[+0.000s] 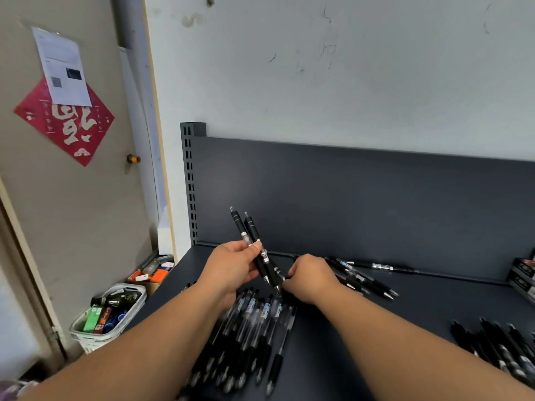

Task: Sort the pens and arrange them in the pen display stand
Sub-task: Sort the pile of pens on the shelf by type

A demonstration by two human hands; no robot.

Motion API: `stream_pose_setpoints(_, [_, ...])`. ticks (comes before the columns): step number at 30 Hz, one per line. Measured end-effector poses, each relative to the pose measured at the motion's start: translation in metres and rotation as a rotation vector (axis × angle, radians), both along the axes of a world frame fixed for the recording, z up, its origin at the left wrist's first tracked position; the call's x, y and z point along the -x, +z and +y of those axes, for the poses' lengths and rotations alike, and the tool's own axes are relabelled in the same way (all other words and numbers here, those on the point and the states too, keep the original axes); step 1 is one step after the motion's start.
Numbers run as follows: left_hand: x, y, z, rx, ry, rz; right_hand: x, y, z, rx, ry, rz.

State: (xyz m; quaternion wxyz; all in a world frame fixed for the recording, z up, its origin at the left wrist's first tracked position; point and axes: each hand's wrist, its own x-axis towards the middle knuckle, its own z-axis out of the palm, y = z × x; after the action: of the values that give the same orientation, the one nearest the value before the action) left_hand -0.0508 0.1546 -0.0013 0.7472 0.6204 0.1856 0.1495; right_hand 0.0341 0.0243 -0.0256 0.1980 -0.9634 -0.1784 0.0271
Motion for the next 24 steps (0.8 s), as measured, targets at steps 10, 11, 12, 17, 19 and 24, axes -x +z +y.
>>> stream_pose_setpoints(10, [0.004, 0.015, -0.053, -0.007, -0.153, -0.054, 0.035, 0.029, -0.058, -0.756, -0.123, 0.216])
stream_pose_setpoints(11, [0.006, 0.018, -0.068, -0.005, -0.171, -0.070, 0.040, 0.033, -0.074, -0.785, -0.131, 0.216])
stream_pose_setpoints(12, [0.007, 0.021, -0.080, 0.000, -0.181, -0.089, 0.043, 0.037, -0.088, -0.806, -0.140, 0.199])
stream_pose_setpoints(17, [0.014, 0.025, -0.147, -0.043, -0.256, -0.131, 0.049, 0.050, -0.177, -1.021, -0.256, 0.063])
stream_pose_setpoints(19, [0.016, 0.024, -0.173, -0.073, -0.302, -0.140, 0.049, 0.056, -0.213, -1.131, -0.291, 0.052])
stream_pose_setpoints(24, [0.014, 0.010, -0.227, -0.239, -0.476, -0.006, 0.054, 0.055, -0.287, -1.117, -0.364, -0.010])
